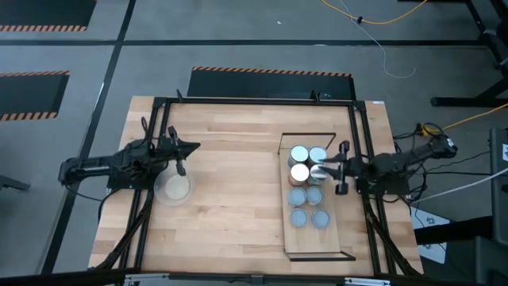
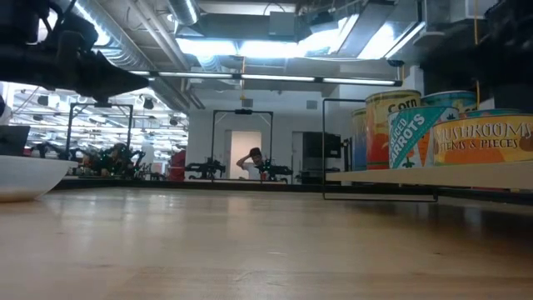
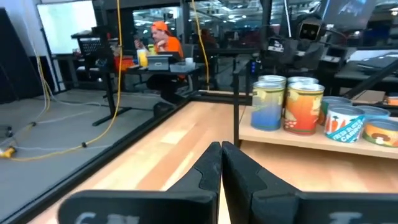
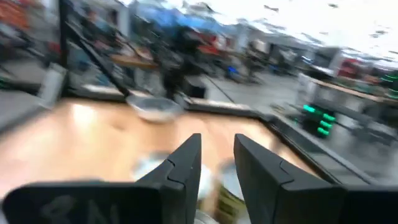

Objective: Pick and place cans onto a shelf
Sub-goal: Return to Home Position

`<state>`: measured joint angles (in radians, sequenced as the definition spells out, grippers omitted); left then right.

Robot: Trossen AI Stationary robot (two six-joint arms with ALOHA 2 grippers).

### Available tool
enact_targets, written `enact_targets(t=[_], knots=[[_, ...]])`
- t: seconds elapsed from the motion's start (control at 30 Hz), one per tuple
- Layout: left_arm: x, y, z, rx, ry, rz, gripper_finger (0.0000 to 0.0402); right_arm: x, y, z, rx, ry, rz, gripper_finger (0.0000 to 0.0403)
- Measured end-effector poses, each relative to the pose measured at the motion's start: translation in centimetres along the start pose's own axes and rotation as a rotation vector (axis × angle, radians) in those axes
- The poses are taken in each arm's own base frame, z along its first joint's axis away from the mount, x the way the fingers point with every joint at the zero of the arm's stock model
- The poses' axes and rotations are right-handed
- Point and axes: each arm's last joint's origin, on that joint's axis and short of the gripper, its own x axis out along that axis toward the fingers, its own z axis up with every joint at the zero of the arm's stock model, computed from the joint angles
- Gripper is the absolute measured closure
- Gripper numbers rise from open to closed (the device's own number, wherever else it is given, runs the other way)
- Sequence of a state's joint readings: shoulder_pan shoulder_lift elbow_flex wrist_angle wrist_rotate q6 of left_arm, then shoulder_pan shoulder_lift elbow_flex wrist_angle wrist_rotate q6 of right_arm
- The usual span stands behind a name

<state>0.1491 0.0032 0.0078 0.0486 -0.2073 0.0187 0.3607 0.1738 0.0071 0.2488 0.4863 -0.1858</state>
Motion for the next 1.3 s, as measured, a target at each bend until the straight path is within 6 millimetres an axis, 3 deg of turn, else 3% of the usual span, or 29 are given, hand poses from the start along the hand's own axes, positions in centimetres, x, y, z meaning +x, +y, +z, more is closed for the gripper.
enact_targets(t=[0.23, 0.53, 1.3], knots=[[0.1, 0.2, -0.3, -0.028, 0.025, -0.080, 0.0395, 0.4, -1.5, -2.0, -0.031, 0.184, -0.121, 0.0302], [0.1, 0.2, -0.4, -0.029, 0.040, -0.122, 0.0395, 0.7, -2.2, -2.2, 0.047, 0.183, 0.019, 0.0302], [0.1, 0.2, -0.4, -0.032, 0.042, -0.116, 0.0395, 0.7, -2.4, -2.3, 0.045, 0.189, 0.026, 0.0302]])
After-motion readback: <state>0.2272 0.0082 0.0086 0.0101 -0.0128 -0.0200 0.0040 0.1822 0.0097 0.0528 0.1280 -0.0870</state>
